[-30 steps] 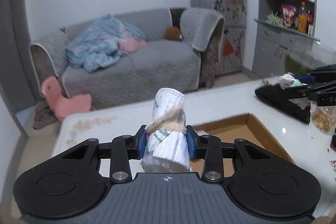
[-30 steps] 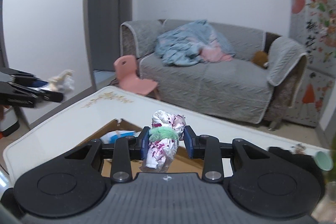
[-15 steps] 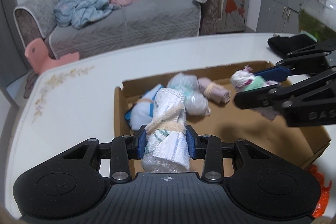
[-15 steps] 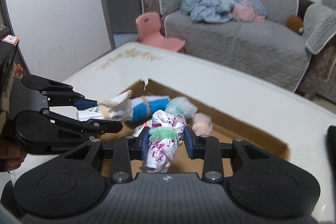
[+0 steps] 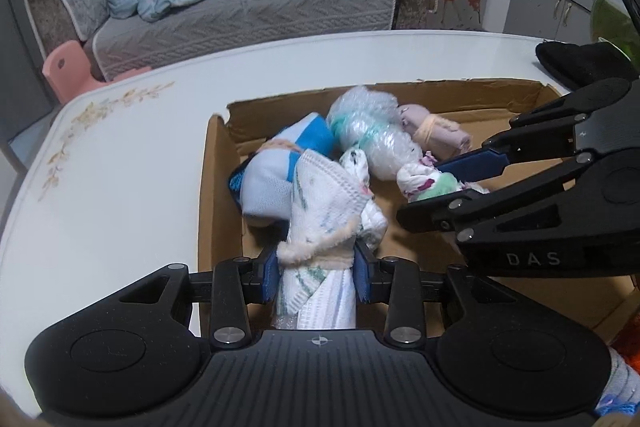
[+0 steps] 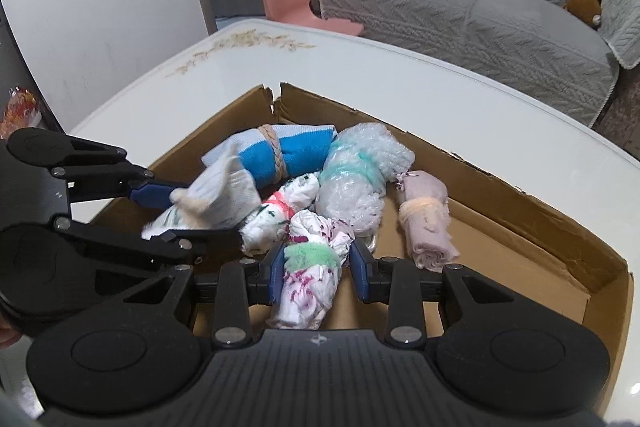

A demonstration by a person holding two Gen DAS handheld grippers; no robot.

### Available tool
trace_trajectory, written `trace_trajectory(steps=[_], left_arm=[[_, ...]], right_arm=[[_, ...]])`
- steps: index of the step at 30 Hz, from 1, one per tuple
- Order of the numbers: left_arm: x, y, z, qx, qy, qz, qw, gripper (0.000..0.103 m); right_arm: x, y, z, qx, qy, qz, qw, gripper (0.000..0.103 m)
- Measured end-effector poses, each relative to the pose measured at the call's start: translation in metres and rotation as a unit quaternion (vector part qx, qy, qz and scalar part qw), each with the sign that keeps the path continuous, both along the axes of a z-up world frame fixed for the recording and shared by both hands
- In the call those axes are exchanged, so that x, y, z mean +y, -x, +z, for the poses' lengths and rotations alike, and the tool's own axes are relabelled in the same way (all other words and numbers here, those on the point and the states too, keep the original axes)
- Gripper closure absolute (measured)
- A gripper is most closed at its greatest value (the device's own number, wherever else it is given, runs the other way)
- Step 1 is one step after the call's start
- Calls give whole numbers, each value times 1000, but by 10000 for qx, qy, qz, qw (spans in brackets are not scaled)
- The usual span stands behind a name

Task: Organize objects
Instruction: 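Carry both rolls into the box and open both tools to release them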

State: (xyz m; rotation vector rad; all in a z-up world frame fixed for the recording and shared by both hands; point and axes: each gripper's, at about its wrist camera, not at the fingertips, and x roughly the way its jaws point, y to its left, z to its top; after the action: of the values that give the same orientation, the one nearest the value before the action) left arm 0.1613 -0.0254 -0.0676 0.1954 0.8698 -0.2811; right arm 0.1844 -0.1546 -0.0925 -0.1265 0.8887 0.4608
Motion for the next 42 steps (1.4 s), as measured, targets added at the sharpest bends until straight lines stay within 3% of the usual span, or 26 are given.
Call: trace_trajectory(steps=[12,21,34,37,42], left_arm=[[-6,1,-2,-106,-228,-12,9997,59],[-8,6,4,-259,-415,91,9988,46],[-4,18,20,-324,-302,158,9989,32],[-3,27,29,-454,-306,154,9984,22],[6,46,55,-760,-205,249,9966,16]], right_arm=[[-2,-3,-7,127,58,-32,9999,71],[-3,-3,-4,95,54,-56,9999,68],[-14,0,5,23,-16,-211,9998,42],[-17,6,9,-11,-68,-202,9998,29],[-24,22,25,-145,-192,-244,9994,22]])
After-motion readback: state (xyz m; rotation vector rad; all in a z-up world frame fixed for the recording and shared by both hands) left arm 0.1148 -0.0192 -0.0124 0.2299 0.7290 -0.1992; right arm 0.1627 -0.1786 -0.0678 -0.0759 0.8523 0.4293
